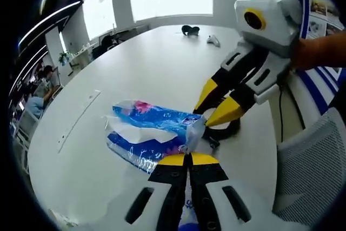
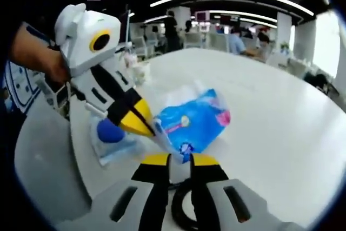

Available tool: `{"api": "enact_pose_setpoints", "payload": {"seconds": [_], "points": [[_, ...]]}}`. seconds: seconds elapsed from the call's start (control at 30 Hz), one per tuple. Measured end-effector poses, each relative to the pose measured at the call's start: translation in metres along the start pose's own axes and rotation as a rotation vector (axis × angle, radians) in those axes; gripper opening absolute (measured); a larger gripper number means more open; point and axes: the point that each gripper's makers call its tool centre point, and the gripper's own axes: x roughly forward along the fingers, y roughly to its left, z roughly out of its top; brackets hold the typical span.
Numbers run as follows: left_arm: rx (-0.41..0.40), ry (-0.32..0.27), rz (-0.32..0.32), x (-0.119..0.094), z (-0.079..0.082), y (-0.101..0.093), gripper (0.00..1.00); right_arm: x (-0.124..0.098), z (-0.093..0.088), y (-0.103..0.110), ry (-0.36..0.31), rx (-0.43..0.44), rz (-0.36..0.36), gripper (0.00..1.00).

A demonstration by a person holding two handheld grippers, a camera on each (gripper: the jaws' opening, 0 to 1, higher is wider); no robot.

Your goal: Arrange the tabletop items into an orderly group along one side of the table until the central work area is clear of visible clutter.

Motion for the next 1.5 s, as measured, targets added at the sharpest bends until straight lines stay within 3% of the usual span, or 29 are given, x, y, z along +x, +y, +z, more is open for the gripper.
{"api": "enact_pose_setpoints", "payload": {"seconds": [0.17,0.53,1.5], "points": [[0.014,0.013,-0.007,0.003,-0.002,0.000,0.00,0.001,-0.003,0.000,0.003,-0.003,0.000,0.06],[0.013,0.021,-0.017,0.009,-0.002,0.002,0.00,0.004,-0.005,-0.006,0.027,-0.116,-0.009,0.00],[0.009,0.013,-0.003,0.050,0.016,0.028,0.00,0.014,-0.010,-0.053,0.069,-0.143,-0.067,0.00]]}}
